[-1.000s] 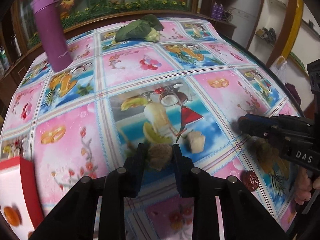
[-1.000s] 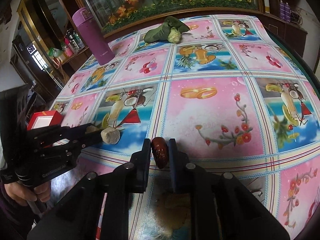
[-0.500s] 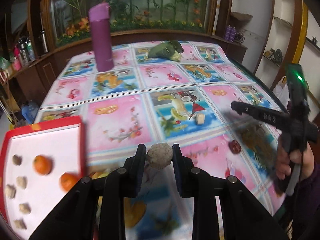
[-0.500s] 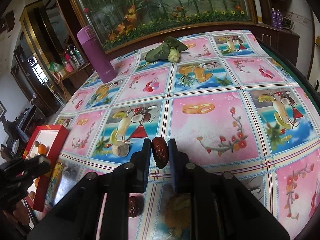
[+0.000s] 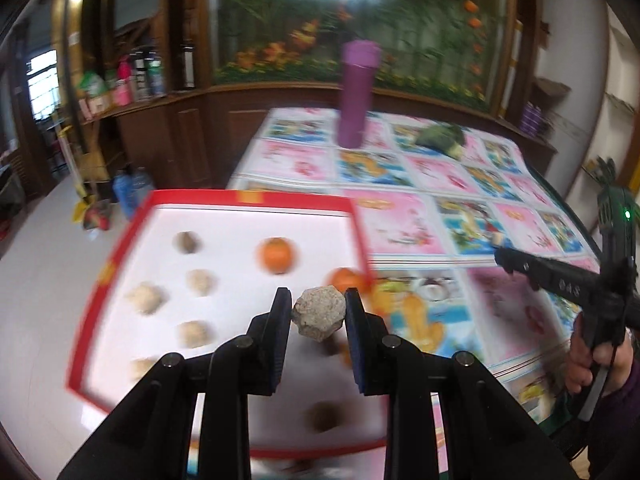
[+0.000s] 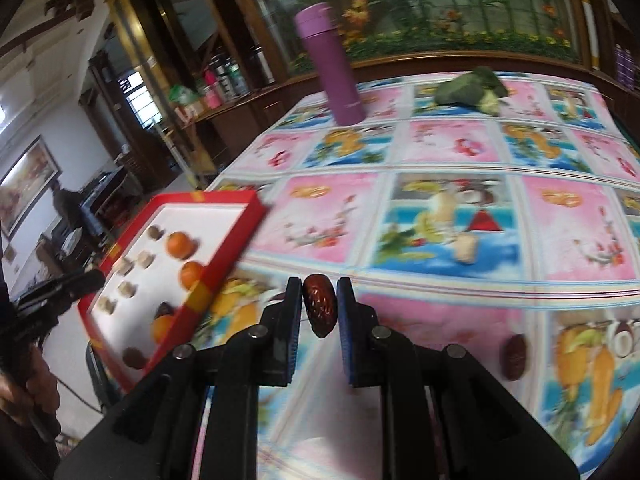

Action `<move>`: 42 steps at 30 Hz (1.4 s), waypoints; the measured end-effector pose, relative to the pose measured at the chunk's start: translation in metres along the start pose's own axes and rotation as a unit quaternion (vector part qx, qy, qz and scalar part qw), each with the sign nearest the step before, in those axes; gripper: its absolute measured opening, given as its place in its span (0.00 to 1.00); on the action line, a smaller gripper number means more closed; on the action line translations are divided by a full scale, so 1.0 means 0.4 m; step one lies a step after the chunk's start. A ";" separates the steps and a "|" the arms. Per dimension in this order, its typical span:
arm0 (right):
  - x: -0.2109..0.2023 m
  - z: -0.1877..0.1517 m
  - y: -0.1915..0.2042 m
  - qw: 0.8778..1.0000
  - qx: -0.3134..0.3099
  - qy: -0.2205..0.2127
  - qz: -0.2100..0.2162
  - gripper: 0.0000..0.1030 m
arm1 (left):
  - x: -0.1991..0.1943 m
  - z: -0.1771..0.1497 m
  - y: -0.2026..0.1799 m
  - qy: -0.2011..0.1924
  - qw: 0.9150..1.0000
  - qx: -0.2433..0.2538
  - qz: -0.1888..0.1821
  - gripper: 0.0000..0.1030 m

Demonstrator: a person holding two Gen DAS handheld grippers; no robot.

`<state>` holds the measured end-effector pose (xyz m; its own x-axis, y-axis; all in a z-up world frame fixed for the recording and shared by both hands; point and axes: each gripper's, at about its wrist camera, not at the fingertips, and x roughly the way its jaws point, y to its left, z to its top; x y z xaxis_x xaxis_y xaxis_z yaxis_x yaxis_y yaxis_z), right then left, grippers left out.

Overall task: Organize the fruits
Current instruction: 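Carry the red date and beige cube into the white tray and release both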

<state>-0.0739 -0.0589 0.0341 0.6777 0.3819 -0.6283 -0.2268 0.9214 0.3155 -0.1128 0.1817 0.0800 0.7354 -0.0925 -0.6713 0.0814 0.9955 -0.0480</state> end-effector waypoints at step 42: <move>0.260 -0.097 0.540 0.972 -0.151 0.134 0.119 0.19 | 0.082 -0.091 0.371 0.066 0.989 -0.109 0.080 0.25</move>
<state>-0.0794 0.1825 0.0094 0.3840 0.5551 -0.7379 -0.5779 0.7677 0.2768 -0.1010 0.3270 0.0242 0.6315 0.0554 -0.7734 -0.1858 0.9792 -0.0815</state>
